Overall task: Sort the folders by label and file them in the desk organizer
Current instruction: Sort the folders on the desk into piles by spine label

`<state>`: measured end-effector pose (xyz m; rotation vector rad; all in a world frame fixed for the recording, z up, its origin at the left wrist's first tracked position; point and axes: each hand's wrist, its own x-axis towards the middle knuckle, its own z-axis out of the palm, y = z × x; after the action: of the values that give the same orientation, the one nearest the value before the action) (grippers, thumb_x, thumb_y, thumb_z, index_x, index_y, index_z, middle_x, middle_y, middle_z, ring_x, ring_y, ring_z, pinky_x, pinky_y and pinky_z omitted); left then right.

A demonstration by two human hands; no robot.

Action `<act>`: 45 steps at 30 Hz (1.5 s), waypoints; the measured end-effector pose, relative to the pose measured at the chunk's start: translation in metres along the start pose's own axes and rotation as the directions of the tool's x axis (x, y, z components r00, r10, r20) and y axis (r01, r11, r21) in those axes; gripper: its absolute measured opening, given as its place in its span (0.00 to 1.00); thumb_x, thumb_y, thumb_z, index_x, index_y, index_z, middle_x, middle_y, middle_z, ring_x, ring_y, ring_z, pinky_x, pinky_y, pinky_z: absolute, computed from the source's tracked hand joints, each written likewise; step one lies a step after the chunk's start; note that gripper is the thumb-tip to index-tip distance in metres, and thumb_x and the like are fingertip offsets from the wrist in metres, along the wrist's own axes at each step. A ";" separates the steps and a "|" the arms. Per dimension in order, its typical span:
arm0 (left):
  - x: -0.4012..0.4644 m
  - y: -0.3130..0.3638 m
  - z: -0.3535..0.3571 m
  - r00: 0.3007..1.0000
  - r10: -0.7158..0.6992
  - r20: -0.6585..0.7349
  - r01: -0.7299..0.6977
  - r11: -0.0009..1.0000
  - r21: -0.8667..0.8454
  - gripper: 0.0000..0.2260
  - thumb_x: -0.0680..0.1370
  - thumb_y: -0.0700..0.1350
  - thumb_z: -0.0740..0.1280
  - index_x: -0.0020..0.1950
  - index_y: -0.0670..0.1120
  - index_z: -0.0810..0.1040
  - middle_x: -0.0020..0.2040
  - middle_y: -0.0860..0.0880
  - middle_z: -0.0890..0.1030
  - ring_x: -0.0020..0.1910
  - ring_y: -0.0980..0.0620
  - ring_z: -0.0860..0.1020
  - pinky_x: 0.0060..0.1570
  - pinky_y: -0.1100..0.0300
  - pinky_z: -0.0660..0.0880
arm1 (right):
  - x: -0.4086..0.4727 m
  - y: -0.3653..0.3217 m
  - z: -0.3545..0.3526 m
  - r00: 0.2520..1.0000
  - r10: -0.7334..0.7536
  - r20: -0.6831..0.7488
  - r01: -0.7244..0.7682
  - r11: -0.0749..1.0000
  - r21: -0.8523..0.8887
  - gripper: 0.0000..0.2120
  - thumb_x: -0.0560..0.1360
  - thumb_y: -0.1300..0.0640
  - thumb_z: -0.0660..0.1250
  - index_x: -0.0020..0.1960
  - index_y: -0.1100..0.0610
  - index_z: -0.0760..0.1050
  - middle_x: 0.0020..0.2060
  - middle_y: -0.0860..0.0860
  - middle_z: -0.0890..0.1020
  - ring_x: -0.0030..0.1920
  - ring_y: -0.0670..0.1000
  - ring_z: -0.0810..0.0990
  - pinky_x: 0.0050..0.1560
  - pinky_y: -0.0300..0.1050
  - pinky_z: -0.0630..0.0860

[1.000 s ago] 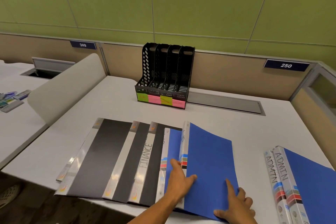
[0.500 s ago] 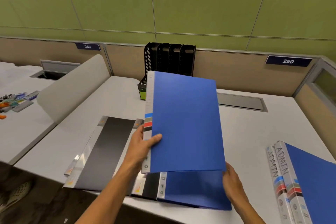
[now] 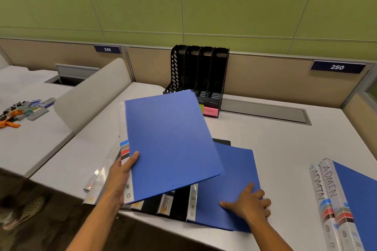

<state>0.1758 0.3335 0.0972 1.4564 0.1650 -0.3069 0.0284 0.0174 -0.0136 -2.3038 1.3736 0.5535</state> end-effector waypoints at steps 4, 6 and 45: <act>0.013 -0.004 -0.027 0.994 0.010 -0.106 -0.007 1.000 0.028 0.16 0.75 0.54 0.73 0.59 0.49 0.78 0.47 0.45 0.88 0.40 0.38 0.86 0.35 0.49 0.83 | 0.006 0.001 -0.002 0.999 0.032 0.023 -0.033 0.998 0.047 0.71 0.50 0.24 0.74 0.78 0.50 0.40 0.69 0.58 0.56 0.65 0.61 0.63 0.62 0.56 0.72; 0.020 -0.008 -0.040 0.985 0.018 -0.173 -0.008 0.998 0.056 0.14 0.76 0.54 0.73 0.57 0.49 0.79 0.45 0.45 0.87 0.38 0.39 0.86 0.34 0.51 0.82 | 0.008 0.001 -0.005 0.999 0.046 0.026 -0.047 0.997 0.059 0.71 0.51 0.26 0.76 0.78 0.50 0.39 0.67 0.58 0.58 0.65 0.60 0.63 0.62 0.55 0.73; 0.017 0.002 0.067 0.982 0.072 0.175 -0.108 0.973 0.205 0.18 0.67 0.55 0.78 0.51 0.55 0.73 0.46 0.46 0.86 0.40 0.44 0.87 0.38 0.49 0.83 | 0.019 0.151 -0.082 0.980 -0.149 -0.135 0.105 -0.193 0.976 0.20 0.80 0.65 0.61 0.68 0.52 0.76 0.58 0.51 0.84 0.53 0.53 0.85 0.45 0.51 0.84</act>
<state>0.1873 0.2661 0.1019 1.6373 -0.0719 -0.3796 -0.0865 -0.1055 0.0250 -0.8990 0.8160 -0.5581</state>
